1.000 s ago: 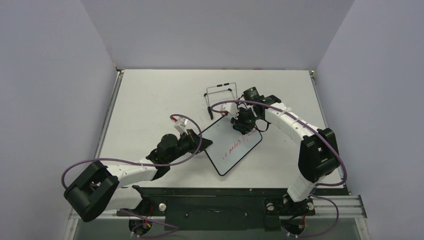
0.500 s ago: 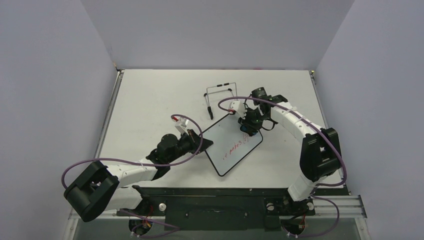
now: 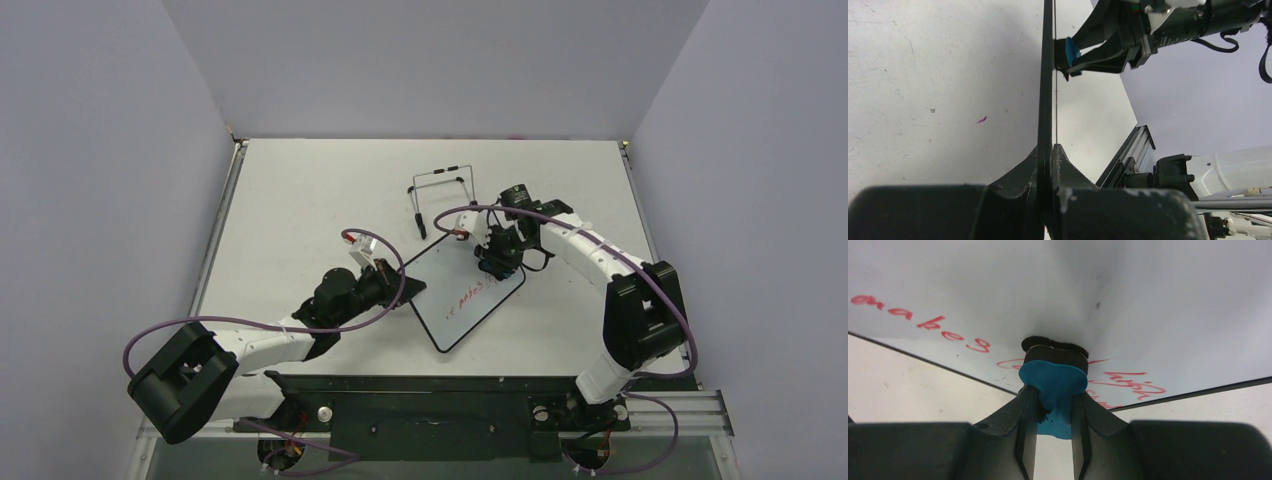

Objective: Erase the whiteboard
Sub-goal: Erase the whiteboard at the center of the board.

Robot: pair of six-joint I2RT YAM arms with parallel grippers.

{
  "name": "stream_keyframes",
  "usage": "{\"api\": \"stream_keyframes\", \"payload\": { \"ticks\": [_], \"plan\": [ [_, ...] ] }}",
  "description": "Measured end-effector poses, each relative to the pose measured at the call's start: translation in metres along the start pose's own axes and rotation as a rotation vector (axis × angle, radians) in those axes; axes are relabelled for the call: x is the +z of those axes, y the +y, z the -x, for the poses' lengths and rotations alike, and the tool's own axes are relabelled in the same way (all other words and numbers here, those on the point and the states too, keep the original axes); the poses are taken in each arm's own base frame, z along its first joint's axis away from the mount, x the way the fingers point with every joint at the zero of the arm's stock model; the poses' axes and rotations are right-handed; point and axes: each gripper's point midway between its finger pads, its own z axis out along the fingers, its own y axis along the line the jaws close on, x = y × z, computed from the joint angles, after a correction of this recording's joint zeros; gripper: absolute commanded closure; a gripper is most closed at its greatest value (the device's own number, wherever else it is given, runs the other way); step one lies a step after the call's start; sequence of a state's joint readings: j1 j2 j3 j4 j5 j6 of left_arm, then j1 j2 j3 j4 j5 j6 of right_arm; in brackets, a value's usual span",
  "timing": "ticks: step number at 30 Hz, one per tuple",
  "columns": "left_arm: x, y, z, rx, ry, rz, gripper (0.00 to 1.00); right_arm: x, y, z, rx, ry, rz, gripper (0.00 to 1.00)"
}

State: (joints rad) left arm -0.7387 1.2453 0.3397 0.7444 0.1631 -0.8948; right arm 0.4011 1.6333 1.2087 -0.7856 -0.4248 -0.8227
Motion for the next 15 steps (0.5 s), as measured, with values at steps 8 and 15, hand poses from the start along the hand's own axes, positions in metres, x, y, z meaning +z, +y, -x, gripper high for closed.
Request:
{"api": "stream_keyframes", "payload": {
  "ticks": [8,15],
  "plan": [
    [0.000,-0.002,-0.001,0.011,0.005,-0.010,1.00,-0.002,0.002,-0.023,0.049,0.036,0.015,1.00],
    [-0.001,-0.004,-0.004,0.017,0.017,-0.021,1.00,-0.017,-0.029,0.003,0.054,-0.011,-0.057,1.00]
  ]
}}
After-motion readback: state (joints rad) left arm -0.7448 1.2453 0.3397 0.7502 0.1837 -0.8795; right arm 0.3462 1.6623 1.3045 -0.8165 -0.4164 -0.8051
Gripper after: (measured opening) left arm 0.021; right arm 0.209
